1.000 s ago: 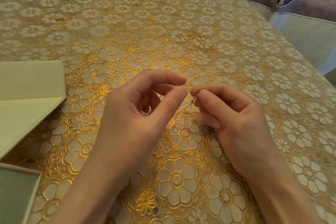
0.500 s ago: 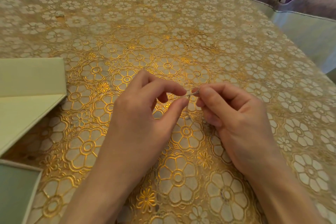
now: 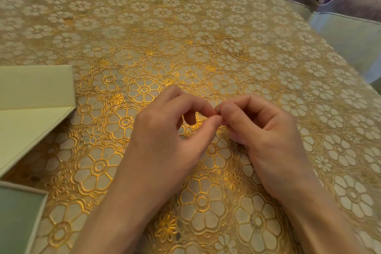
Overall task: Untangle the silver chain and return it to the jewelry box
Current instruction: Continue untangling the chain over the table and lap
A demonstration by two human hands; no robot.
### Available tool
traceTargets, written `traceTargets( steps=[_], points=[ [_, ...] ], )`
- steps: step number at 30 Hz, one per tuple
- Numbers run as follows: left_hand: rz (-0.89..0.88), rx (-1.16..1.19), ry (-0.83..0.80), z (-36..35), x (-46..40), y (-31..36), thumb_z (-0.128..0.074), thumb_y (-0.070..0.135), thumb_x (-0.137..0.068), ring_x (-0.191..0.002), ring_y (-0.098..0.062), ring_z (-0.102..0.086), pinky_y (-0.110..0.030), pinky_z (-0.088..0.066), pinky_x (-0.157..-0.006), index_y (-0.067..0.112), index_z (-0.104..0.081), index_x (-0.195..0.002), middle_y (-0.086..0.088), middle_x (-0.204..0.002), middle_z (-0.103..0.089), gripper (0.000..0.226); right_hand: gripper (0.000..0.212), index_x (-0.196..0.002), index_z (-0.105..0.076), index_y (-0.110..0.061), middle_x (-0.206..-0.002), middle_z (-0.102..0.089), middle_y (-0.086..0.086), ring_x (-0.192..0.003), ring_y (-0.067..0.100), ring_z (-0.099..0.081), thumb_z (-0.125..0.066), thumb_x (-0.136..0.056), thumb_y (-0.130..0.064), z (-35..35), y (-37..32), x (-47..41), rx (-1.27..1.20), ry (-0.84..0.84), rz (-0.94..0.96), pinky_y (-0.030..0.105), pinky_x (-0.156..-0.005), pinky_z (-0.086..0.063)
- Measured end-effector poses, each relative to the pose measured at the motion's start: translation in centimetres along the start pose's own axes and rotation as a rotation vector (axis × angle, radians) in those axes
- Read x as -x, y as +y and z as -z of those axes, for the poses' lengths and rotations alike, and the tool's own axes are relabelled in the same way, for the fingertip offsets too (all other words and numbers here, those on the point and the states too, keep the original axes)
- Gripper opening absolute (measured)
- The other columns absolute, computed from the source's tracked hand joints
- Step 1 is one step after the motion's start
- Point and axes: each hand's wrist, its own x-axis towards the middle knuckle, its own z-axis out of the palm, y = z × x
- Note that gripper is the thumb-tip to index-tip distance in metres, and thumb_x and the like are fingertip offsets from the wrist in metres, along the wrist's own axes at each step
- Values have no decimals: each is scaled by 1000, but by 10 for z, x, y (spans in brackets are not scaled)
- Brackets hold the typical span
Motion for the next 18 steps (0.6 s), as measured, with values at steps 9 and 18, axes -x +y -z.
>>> traceTargets(
  steps=[9, 18],
  points=[
    [64, 77, 12, 1, -1, 0, -64, 28, -77, -58, 2, -43, -6, -30, -53, 30, -62, -71, 14, -67, -47, 6, 9, -69, -64, -21, -59, -60, -12, -56, -5, -50, -60, -74, -27, 0, 1, 0, 52, 8, 1, 7, -52, -39],
    [66, 65, -23, 2, -2, -1, -61, 27, -77, -59, -3, -43, -7, -31, -56, 30, -59, -71, 12, -70, -50, 7, 7, -69, -66, -20, -62, -65, -12, -56, -4, -53, -72, -68, -22, 1, 1, 0, 5, -20, 5, 7, -53, -40]
  ],
)
